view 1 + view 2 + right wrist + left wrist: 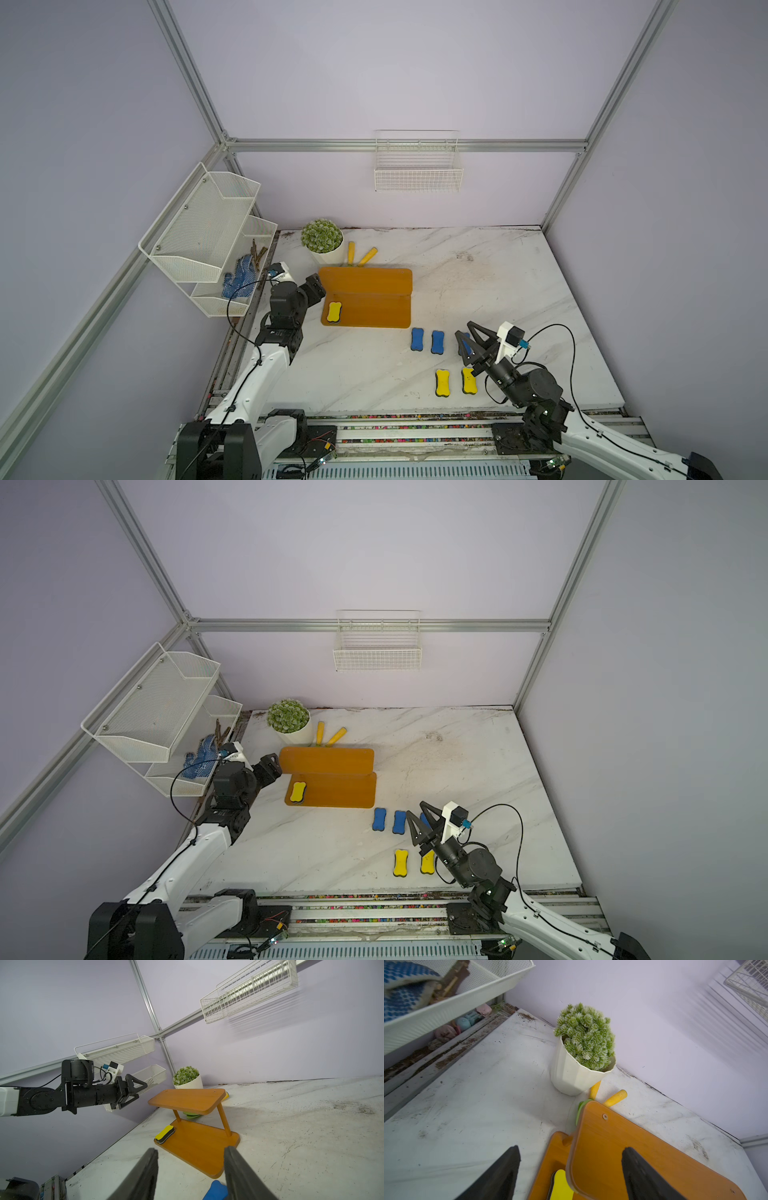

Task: Remove the whiteboard erasers from the shelf
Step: Adjust the shelf at the center of the board.

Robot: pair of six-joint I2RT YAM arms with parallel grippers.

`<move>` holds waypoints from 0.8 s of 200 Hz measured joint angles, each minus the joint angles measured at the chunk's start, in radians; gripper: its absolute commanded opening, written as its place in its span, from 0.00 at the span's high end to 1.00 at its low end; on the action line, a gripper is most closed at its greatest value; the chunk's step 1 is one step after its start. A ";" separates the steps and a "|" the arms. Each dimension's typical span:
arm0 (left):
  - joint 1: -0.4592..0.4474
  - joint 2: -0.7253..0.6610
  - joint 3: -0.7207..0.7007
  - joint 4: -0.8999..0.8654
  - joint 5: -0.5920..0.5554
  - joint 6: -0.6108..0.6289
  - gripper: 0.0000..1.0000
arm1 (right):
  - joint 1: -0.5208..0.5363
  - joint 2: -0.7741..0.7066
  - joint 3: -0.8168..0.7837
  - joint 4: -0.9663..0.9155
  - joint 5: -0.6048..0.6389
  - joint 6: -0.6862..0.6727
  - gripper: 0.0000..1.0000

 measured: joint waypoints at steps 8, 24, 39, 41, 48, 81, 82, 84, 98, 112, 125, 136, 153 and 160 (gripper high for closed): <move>0.000 0.021 0.009 0.001 0.030 -0.005 0.19 | 0.000 0.005 0.000 0.000 0.000 0.000 0.44; 0.000 0.068 0.026 -0.001 0.085 -0.013 0.19 | 0.000 0.011 0.000 0.000 0.000 0.000 0.44; 0.000 0.108 0.038 -0.006 0.123 -0.014 0.18 | 0.000 0.012 0.000 -0.001 0.000 0.000 0.44; 0.000 0.114 0.039 -0.008 0.127 -0.015 0.18 | 0.000 0.012 0.000 -0.001 0.000 0.000 0.44; 0.000 0.128 0.043 -0.011 0.140 -0.016 0.18 | 0.000 0.012 0.000 -0.001 0.000 -0.001 0.44; 0.001 0.170 0.065 -0.019 0.177 -0.013 0.18 | 0.000 0.012 0.000 -0.002 0.000 -0.004 0.44; 0.001 0.171 0.066 -0.019 0.179 -0.013 0.18 | 0.000 0.012 0.000 -0.002 0.000 -0.004 0.44; 0.001 0.172 0.067 -0.019 0.180 -0.013 0.18 | 0.000 0.012 0.000 -0.002 0.000 -0.004 0.44; 0.001 0.188 0.080 -0.018 0.201 -0.011 0.19 | 0.000 0.012 0.000 -0.002 0.000 -0.004 0.44; 0.003 0.211 0.098 -0.014 0.232 -0.009 0.20 | 0.000 0.013 0.000 -0.002 0.000 -0.004 0.44; 0.003 0.236 0.118 -0.013 0.257 -0.008 0.21 | 0.000 0.018 0.000 -0.002 0.001 -0.004 0.44; 0.005 0.256 0.131 -0.012 0.274 -0.008 0.22 | 0.000 0.021 0.000 -0.002 0.001 -0.004 0.44; 0.004 0.277 0.143 -0.010 0.290 -0.008 0.23 | 0.000 0.021 0.000 -0.002 0.003 -0.004 0.44; 0.003 0.281 0.146 -0.010 0.293 -0.008 0.23 | 0.000 0.021 0.000 -0.002 0.005 -0.005 0.44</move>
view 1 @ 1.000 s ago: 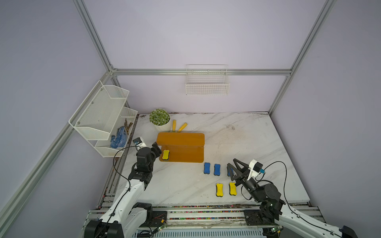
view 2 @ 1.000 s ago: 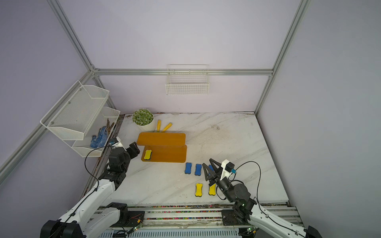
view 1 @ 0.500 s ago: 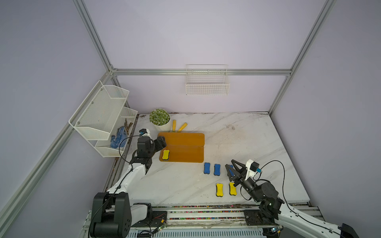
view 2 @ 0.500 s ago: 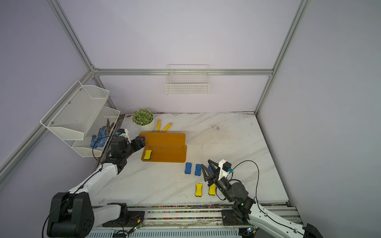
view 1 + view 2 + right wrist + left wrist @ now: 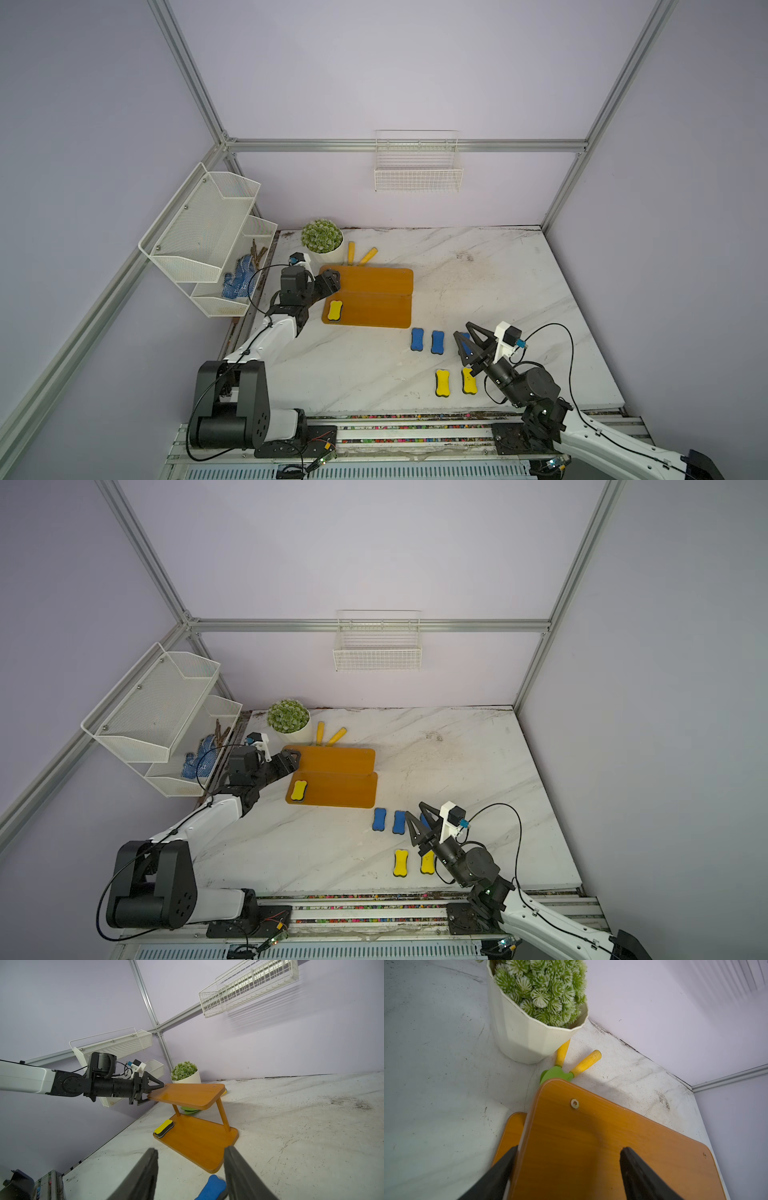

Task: Remove the whiteboard erasers from the shelf
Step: Adjust the shelf at the center of the board.

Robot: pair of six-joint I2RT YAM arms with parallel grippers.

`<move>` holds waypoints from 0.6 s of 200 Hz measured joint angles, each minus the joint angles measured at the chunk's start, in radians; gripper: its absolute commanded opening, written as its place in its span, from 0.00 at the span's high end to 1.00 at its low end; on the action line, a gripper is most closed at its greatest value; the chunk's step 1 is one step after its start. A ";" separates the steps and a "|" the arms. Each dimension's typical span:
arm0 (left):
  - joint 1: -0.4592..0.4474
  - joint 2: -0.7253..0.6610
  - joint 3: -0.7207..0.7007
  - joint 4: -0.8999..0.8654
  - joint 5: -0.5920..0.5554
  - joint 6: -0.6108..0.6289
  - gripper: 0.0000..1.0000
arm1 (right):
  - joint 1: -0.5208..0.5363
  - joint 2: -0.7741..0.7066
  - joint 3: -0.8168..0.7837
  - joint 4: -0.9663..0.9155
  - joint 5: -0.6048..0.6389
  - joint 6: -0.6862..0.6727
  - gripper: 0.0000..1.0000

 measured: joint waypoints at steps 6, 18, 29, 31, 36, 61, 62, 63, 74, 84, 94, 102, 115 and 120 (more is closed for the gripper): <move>-0.001 0.003 0.002 0.000 0.002 0.000 0.23 | 0.000 0.000 0.000 0.000 0.002 0.000 0.44; -0.007 0.009 0.009 -0.002 0.003 0.006 0.23 | 0.000 0.002 0.000 0.000 0.004 -0.001 0.44; -0.018 0.018 0.019 -0.003 0.004 0.013 0.23 | 0.000 0.005 0.000 0.000 0.005 -0.002 0.44; -0.021 0.019 0.020 -0.003 0.005 0.013 0.23 | 0.000 0.006 0.000 0.000 0.006 -0.002 0.45; -0.027 0.026 0.024 -0.003 0.005 0.015 0.24 | 0.000 0.006 0.000 0.000 0.006 -0.002 0.44; -0.060 0.068 0.058 -0.002 0.008 0.027 0.25 | 0.000 0.006 0.000 0.000 0.008 -0.003 0.44; -0.061 0.070 0.060 -0.002 0.008 0.028 0.25 | 0.000 0.006 0.000 0.000 0.008 -0.003 0.44; -0.062 0.071 0.060 -0.002 0.008 0.029 0.25 | 0.000 0.006 0.000 0.000 0.008 -0.003 0.44; -0.070 0.071 0.063 -0.011 0.005 0.048 0.24 | 0.000 0.006 0.000 0.000 0.011 -0.003 0.44; -0.074 0.055 0.060 -0.032 -0.002 0.071 0.23 | 0.000 0.006 0.000 0.000 0.013 -0.003 0.44; -0.074 0.008 0.034 -0.046 -0.025 0.107 0.24 | 0.000 0.008 0.000 0.001 0.014 -0.003 0.44; -0.074 -0.055 -0.004 -0.055 -0.050 0.145 0.26 | 0.000 0.012 0.000 0.003 0.014 -0.003 0.44; -0.076 -0.169 -0.072 -0.058 -0.087 0.200 0.27 | 0.000 0.023 0.000 0.008 0.014 -0.002 0.44; -0.081 -0.211 -0.100 -0.052 -0.105 0.219 0.28 | 0.000 0.028 0.000 0.009 0.013 -0.002 0.44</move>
